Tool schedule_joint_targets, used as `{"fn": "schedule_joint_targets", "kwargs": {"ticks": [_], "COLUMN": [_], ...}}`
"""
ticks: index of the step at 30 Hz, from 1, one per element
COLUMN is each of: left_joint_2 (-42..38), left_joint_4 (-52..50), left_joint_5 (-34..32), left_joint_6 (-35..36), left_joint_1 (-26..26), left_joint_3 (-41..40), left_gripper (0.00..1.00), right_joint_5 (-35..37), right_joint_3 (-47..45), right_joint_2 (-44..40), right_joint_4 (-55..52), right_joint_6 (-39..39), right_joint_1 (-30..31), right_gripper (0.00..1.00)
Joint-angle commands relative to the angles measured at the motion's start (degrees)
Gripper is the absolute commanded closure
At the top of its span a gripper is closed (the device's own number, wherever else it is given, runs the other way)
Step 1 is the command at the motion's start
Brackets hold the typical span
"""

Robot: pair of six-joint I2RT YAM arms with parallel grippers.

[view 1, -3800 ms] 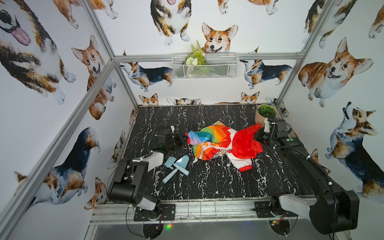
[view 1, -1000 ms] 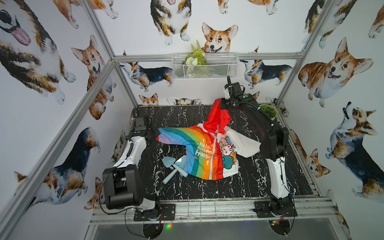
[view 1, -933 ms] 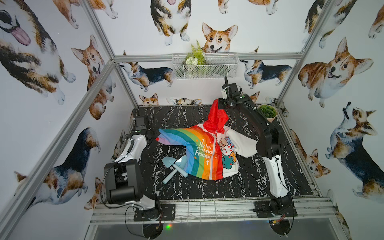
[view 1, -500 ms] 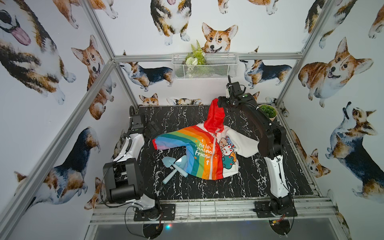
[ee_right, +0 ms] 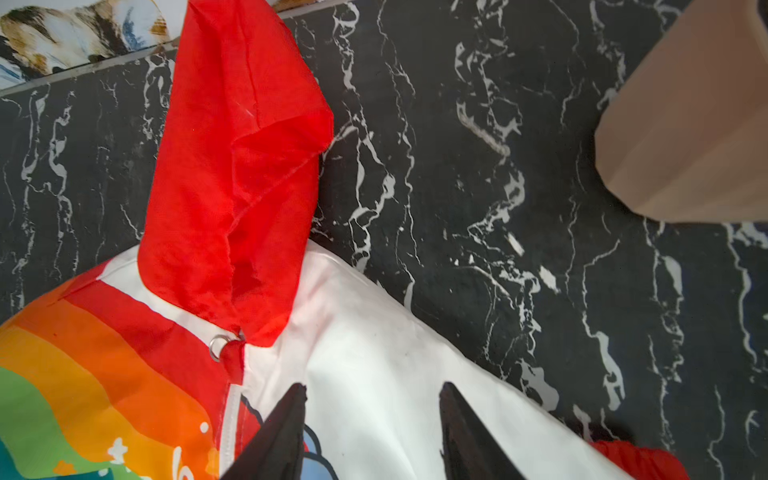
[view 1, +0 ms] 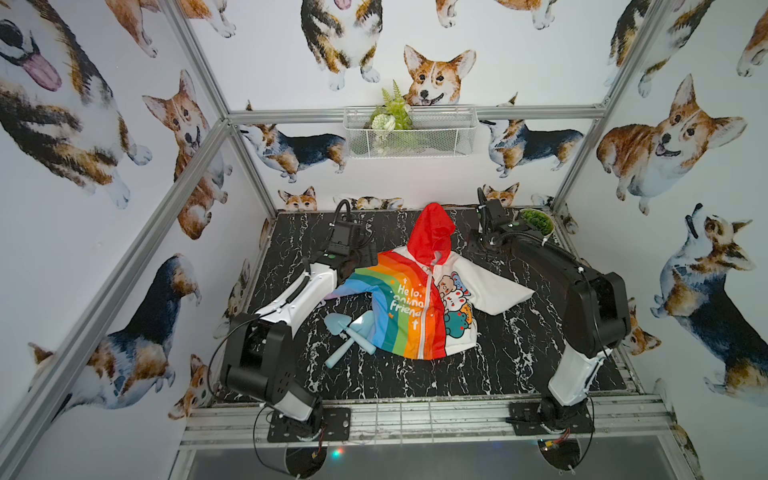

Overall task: Unzip the jacket
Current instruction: Flatten out the jacket at the center of the board.

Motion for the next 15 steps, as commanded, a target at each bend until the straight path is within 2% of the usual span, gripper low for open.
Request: {"fn": "schedule_joint_targets", "kwargs": {"ticks": [1, 5, 9, 12, 15], "left_joint_2": [3.24, 6.98, 11.61, 12.93, 12.15], "left_joint_4": [0.46, 3.40, 3.46, 1.91, 3.68], "left_joint_5": [-1.53, 3.34, 4.02, 0.47, 2.19], "left_joint_6": [1.77, 0.93, -0.68, -2.86, -5.46], "left_joint_1": [-5.21, -8.38, -9.30, -8.36, -4.71], "left_joint_3": [1.39, 0.72, 2.17, 2.38, -0.06], "left_gripper": [0.17, 0.23, 0.26, 0.26, 0.24], "right_joint_5": [1.08, 3.69, 3.28, 5.30, 4.79], "right_joint_3": [-9.35, -21.83, -29.62, -35.38, -39.49], "right_joint_2": [-5.16, -11.27, -15.50, -20.48, -24.96], "right_joint_4": [4.86, 9.46, 11.37, 11.80, 12.84], "right_joint_6": [6.52, 11.71, 14.41, 15.39, 15.51], "right_joint_1": [0.13, -0.73, -5.03, -8.68, -12.89], "right_gripper": [0.51, 0.56, 0.56, 0.51, 0.46]}}
